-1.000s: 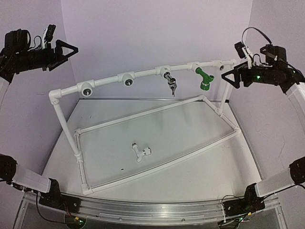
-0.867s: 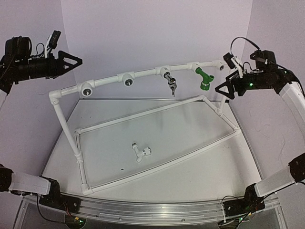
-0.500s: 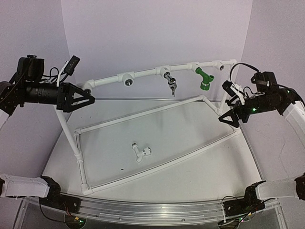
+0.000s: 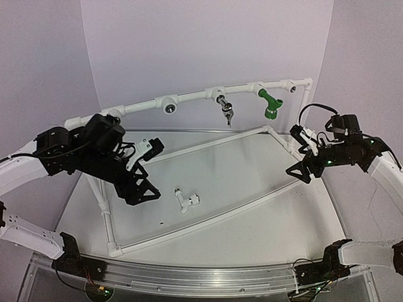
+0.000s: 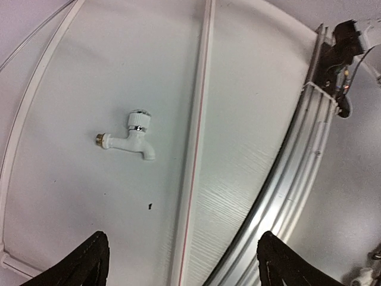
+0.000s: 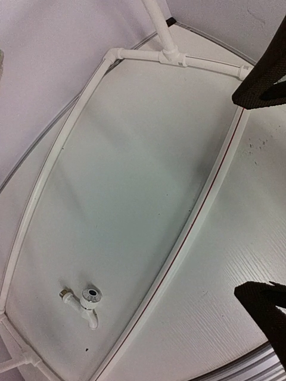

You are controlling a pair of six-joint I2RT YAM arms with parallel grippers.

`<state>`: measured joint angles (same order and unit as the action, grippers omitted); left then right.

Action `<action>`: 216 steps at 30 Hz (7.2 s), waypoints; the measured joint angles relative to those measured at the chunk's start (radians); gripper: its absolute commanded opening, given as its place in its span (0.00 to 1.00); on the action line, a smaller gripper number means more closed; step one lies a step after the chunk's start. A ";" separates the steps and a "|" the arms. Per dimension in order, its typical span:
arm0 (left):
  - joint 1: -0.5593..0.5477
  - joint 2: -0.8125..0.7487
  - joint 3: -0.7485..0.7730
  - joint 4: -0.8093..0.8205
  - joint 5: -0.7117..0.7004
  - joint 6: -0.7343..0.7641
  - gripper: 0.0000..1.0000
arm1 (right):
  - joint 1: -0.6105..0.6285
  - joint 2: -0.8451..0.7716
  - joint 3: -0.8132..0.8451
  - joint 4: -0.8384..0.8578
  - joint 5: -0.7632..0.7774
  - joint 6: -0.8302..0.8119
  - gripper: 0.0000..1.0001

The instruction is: Install the water faucets

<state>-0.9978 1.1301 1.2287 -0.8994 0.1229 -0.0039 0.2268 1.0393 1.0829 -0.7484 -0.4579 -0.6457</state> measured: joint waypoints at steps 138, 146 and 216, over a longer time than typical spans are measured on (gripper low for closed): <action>-0.022 0.138 -0.133 0.751 0.443 -0.761 0.00 | 1.020 0.248 0.232 0.208 0.517 -0.929 0.87; -0.023 0.052 -0.204 0.851 0.414 -0.837 0.00 | 1.023 0.026 -0.049 0.498 0.501 -0.941 0.98; -0.029 0.009 0.347 0.341 -0.194 -0.368 1.00 | 1.120 0.457 -0.029 1.468 0.888 -1.178 0.00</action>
<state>-1.0270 1.1390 1.5755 -0.5588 -0.0716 -0.3723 1.3464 1.4966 1.0537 0.7194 0.4304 -1.8238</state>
